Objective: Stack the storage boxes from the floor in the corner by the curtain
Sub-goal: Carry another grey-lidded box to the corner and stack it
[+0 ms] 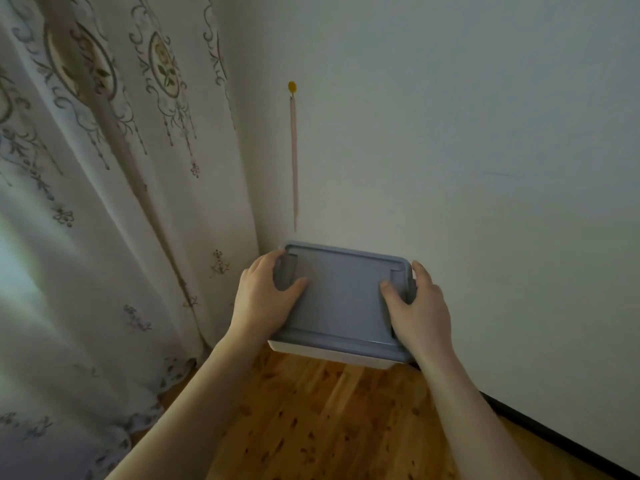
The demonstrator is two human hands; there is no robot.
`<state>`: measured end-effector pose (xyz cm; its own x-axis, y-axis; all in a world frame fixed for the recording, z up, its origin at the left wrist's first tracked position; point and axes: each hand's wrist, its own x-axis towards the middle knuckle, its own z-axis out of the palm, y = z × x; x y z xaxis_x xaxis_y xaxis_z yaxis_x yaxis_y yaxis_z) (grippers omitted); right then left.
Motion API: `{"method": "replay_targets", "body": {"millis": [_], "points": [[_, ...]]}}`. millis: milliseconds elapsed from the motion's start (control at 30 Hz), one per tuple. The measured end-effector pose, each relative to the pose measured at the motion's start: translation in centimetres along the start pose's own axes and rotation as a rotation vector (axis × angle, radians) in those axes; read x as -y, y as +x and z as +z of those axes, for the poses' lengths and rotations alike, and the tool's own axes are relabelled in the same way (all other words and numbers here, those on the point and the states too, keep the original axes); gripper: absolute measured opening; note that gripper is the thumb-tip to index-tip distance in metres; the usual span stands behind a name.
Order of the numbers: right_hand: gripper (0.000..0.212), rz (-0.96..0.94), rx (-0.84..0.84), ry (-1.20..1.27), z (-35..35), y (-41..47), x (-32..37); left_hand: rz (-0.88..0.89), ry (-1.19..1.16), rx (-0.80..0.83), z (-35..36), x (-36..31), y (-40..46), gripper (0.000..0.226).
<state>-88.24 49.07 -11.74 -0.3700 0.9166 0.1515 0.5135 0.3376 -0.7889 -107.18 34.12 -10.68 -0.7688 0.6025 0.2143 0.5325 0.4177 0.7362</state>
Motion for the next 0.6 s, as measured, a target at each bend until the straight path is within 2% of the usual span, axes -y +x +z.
{"method": "replay_targets", "body": {"millis": [167, 600], "points": [[0.077, -0.010, 0.009, 0.013, 1.1, 4.9, -0.4, -0.048, -0.031, 0.004, 2.7, -0.1, 3.8, 0.061], [0.073, -0.034, 0.056, -0.023, 6.3, 12.5, 1.8, -0.066, -0.053, -0.028, 4.2, 3.0, 12.6, 0.058]]}}
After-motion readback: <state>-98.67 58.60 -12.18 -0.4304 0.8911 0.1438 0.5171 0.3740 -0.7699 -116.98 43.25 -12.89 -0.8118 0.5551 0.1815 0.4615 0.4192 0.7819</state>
